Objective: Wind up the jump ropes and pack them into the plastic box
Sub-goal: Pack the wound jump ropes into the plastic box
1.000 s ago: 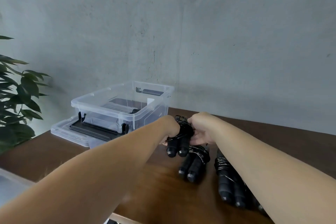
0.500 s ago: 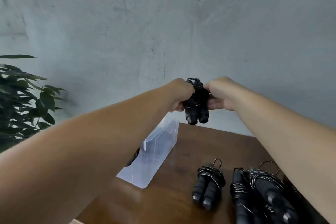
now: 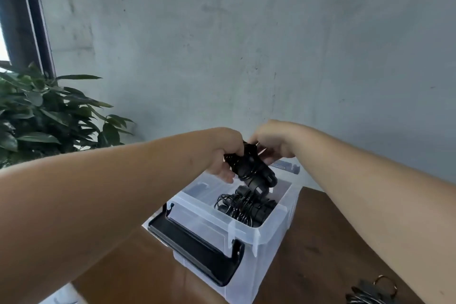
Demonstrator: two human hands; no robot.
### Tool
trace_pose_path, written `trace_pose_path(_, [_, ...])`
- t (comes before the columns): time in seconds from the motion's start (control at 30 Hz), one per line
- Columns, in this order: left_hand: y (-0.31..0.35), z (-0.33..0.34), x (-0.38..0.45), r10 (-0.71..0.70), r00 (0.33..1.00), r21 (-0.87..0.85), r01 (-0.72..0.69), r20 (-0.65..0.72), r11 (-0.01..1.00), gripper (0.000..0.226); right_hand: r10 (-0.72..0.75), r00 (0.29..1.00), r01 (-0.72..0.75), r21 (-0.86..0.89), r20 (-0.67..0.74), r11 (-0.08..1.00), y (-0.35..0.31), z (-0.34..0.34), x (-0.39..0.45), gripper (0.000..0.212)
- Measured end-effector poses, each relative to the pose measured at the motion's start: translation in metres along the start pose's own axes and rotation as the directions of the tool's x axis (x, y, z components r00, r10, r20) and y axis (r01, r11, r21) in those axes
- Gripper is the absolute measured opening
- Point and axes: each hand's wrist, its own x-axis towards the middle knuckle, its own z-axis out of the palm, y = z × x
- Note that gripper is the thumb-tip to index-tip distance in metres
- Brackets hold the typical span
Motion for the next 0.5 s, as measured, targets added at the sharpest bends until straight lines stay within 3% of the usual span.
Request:
trace_pose_path(0.13, [-0.026, -0.014, 0.032, -0.238, 0.965, 0.038, 0.235, 0.114, 0.971, 0.034, 0.135, 0.947, -0.108, -0.106, 0.292, 0.988, 0.007, 0.028, 0.03, 0.012])
trace_pose_path(0.23, [-0.037, -0.02, 0.044, -0.376, 0.909, 0.115, 0.36, 0.183, 0.926, 0.044, 0.207, 0.877, -0.146, -0.17, 0.433, 0.974, 0.013, 0.046, 0.045, 0.014])
trace_pose_path(0.37, [-0.048, -0.016, 0.055, -0.433, 0.88, 0.264, 0.379, 0.193, 0.887, 0.025, 0.265, 0.803, -0.172, -0.219, 0.534, 0.961, 0.021, 0.068, 0.06, 0.032])
trace_pose_path(0.5, [-0.06, -0.008, 0.07, -0.489, 0.844, 0.475, 0.345, 0.22, 0.81, 0.047, 0.285, 0.767, -0.126, -0.3, 0.575, 0.945, 0.025, 0.081, 0.063, 0.011])
